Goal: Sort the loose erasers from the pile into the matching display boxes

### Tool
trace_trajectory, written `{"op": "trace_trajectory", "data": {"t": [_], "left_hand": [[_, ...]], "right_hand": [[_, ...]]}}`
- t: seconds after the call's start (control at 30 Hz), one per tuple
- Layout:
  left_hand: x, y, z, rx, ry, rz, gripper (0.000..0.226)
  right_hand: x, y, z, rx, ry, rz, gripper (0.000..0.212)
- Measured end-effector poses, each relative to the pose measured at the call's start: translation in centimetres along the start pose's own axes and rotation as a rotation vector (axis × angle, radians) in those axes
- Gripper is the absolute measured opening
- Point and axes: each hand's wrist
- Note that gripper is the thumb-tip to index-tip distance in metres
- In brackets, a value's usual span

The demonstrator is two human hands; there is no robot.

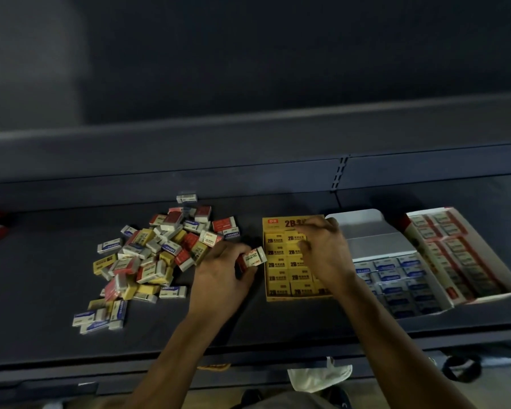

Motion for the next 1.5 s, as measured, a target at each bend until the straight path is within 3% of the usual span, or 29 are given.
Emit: {"op": "trace_trajectory", "data": {"t": [0.47,0.8,1.07,1.5], "left_hand": [[-1.4,0.6,-0.5,0.005,-0.002,0.024,0.028],[-4.5,2.8,-1.5,-0.078,-0.023,0.09,0.03],[-8.2,5.0,-2.4,-0.104,0.023,0.171,0.028],[-14.9,8.0,-3.0,-0.072,0.167,0.265,0.035]], "right_hand": [[-0.1,-0.9,0.4,0.059,0.054,0.003,0.026],[-0.5,-2.1,4.4,0.006,-0.034,-0.415,0.011],[-2.9,-3.6,5.7,0.07,0.144,-0.698,0.018],[-9.2,-6.9,5.4,-0.08,0.142,-0.74,0.008]]}}
Point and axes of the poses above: each hand's wrist, its own z-axis away from the middle knuckle, its own y-axis out of the palm, x = y × z, and after that the axes turned 8 degrees about y, right-handed
